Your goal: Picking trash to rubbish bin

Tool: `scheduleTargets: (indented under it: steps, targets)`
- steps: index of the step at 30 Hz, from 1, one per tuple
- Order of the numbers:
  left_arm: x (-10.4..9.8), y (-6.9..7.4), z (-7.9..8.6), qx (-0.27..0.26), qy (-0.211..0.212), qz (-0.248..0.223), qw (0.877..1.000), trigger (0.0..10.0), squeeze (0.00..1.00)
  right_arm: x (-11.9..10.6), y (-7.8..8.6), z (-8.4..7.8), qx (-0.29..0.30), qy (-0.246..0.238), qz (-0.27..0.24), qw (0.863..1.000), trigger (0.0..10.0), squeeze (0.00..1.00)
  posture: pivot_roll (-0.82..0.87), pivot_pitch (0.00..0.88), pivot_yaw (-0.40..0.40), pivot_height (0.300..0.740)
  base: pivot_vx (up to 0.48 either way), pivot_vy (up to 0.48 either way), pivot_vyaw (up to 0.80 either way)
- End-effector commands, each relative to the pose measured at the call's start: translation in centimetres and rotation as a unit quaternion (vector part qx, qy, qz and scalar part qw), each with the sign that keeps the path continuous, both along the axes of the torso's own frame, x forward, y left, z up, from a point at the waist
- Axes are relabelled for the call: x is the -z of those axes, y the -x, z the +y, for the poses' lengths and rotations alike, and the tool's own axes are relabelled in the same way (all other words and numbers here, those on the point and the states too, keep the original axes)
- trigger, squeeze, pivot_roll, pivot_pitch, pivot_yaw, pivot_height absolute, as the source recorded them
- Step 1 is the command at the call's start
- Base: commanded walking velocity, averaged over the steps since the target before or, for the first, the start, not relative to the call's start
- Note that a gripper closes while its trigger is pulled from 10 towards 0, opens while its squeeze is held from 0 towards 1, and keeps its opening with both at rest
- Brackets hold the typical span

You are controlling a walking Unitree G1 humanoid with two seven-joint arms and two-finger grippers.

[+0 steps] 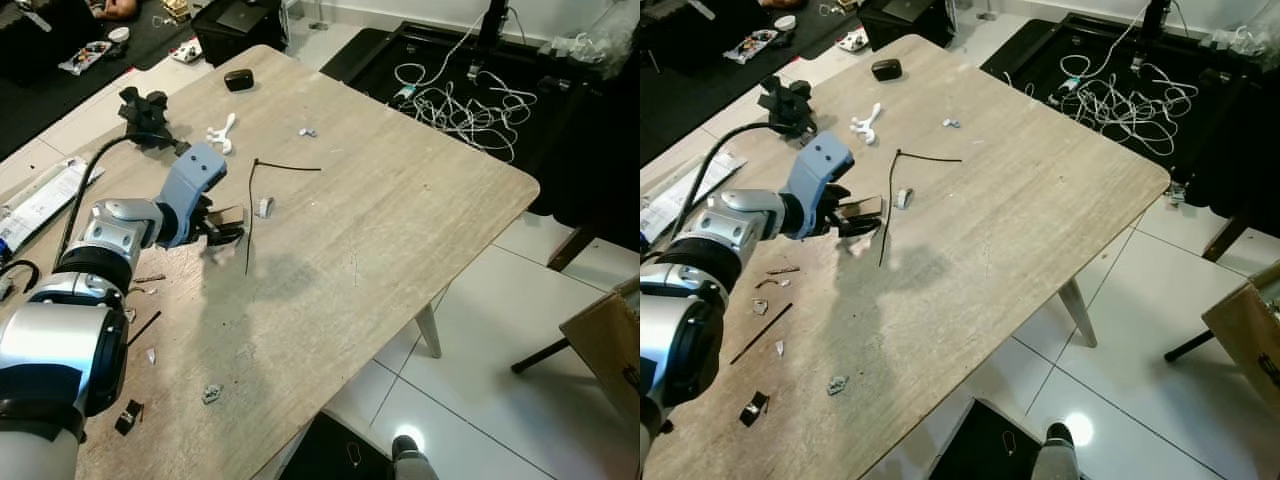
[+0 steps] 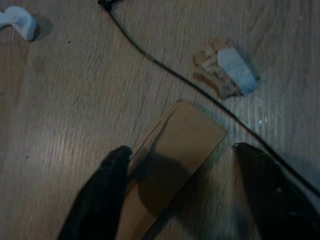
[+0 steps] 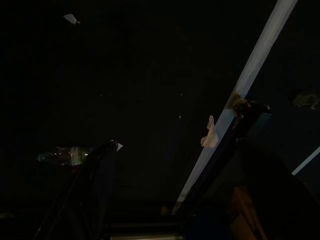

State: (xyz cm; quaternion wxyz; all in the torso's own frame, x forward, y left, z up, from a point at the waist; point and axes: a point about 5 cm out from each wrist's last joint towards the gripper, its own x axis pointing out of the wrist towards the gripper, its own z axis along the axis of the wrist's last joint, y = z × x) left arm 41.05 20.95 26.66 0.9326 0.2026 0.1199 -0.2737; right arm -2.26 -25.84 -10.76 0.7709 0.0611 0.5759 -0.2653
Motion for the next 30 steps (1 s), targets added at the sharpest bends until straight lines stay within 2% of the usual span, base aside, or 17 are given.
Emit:
scheduleTargets:
  steps: [1, 25, 28, 30]
  targets:
    - [2.6, 0.6, 1.3, -0.024, -0.005, 0.053, 0.998, 0.0, 0.00, 0.0, 2.1, 0.6, 0.018, -0.010, 0.024, 1.000, 10.0, 0.00, -0.49, 0.464, 0.234, 0.740, 0.000, 0.000, 0.00]
    - [4.0, 0.9, 1.6, -0.023, -0.031, 0.076, 0.996, 0.0, 0.00, -0.1, 1.7, 0.2, 0.017, -0.004, 0.015, 1.000, 10.0, 0.00, -0.50, 0.464, 0.225, 0.740, 0.000, 0.000, 0.00]
    - [3.3, 0.7, 1.2, -0.017, -0.003, 0.060, 0.998, 0.0, 0.00, -0.1, 1.5, 0.2, 0.016, -0.005, 0.014, 1.000, 10.0, 0.00, -0.50, 0.463, 0.225, 0.740, 0.000, 0.000, 0.00]
    - [2.3, 0.5, 0.7, -0.009, 0.036, 0.041, 0.998, 0.0, 0.00, 0.0, 1.4, 0.2, 0.017, -0.005, 0.013, 1.000, 10.0, 0.00, -0.49, 0.457, 0.225, 0.740, 0.000, 0.000, 0.00]
